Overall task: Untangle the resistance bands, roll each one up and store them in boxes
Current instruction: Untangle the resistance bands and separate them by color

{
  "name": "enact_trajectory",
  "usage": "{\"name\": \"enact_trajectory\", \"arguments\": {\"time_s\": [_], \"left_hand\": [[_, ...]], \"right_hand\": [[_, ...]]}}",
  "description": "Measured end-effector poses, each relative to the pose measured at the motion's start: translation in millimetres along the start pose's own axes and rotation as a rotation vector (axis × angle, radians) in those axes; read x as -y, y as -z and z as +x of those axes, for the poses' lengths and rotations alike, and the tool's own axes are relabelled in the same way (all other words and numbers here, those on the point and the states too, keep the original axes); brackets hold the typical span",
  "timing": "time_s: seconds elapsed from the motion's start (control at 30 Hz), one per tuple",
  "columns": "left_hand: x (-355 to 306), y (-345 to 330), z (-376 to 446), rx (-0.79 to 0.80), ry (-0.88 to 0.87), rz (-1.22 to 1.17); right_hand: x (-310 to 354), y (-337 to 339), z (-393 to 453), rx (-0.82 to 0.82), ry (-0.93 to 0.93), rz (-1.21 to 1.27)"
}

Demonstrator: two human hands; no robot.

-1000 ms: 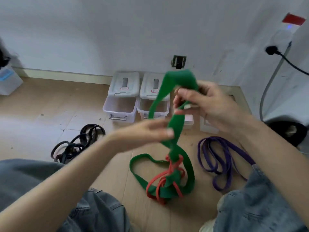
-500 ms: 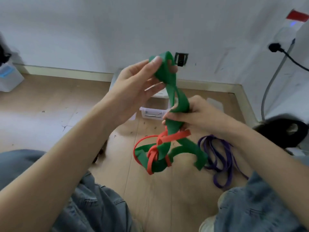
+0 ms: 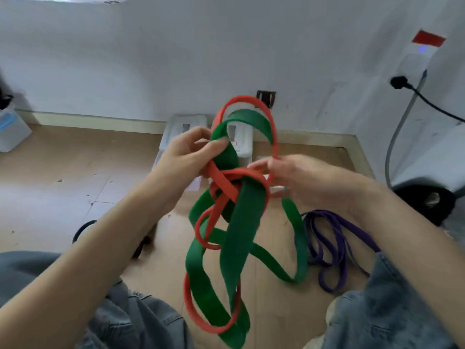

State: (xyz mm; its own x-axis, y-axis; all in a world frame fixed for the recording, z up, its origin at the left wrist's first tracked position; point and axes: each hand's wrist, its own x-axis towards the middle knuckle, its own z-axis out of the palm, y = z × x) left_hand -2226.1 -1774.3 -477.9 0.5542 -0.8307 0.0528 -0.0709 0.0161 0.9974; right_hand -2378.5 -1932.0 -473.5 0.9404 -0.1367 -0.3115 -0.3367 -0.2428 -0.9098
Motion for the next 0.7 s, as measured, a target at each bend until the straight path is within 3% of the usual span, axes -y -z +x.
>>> {"name": "enact_trajectory", "arguments": {"time_s": [0.1, 0.27, 0.47, 0.6, 0.7], "left_hand": [[-3.7, 0.3, 2.2, -0.113, -0.010, 0.031], [7.4, -8.2, -0.2, -0.196, 0.106, 0.074], [5.7, -3.0, -0.4, 0.095, 0.200, 0.133], [7.7, 2.6, 4.0, 0.146, 0.228, 0.232], [7.4, 12.2, 10.7, 0.073, 0.233, 0.281]], "right_hand": [[4.9, -13.3, 1.1, 0.013, -0.088, -0.213], [0.3, -20.0, 6.1, -0.213, -0.052, -0.074], [1.1, -31.7, 12.2, -0.475, 0.186, 0.094], [10.1, -17.8, 11.2, -0.574, 0.247, 0.052], [13.4, -11.2, 9.0, -0.575, 0.238, 0.076]]}}
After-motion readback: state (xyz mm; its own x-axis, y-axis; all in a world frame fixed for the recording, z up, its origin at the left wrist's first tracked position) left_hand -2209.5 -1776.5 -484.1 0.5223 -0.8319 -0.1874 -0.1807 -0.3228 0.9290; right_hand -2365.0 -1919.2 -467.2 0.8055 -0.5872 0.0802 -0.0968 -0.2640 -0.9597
